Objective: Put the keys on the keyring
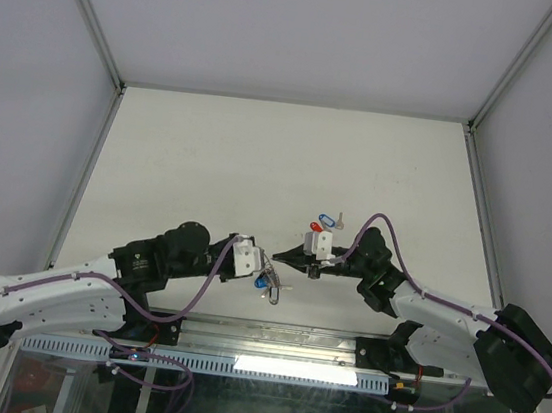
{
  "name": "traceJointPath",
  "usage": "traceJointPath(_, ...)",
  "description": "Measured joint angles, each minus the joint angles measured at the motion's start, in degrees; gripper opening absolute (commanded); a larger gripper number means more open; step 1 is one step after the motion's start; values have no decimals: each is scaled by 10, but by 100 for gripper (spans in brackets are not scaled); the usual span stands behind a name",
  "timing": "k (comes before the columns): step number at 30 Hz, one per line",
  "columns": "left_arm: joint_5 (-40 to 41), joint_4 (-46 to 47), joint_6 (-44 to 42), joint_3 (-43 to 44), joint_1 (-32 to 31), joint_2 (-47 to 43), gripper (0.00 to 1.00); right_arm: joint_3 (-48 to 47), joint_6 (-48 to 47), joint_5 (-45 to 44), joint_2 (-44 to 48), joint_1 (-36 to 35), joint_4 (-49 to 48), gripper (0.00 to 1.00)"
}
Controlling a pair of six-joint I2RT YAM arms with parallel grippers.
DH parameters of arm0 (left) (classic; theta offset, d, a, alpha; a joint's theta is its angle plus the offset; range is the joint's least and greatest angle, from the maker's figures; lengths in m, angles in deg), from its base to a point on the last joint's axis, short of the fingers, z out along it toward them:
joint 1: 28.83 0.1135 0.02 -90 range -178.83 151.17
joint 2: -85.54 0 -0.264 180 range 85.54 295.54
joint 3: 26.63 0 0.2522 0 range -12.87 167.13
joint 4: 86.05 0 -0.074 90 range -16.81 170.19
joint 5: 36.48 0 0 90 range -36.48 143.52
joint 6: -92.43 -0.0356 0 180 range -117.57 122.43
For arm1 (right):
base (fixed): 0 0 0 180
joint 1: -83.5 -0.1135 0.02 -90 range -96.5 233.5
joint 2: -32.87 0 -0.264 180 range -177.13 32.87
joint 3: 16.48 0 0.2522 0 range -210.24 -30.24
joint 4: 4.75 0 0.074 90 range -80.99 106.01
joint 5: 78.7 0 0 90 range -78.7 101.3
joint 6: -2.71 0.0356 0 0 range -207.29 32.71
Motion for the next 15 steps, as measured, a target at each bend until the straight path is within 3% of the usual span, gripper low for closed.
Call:
traceJointPath(9,-5,28,14,-9,0,35,29,0,3,0,-1,0,0,0)
traceJointPath(15,-13,41,21,-9,0,44,10,0,4,-2,-1,0,0,0)
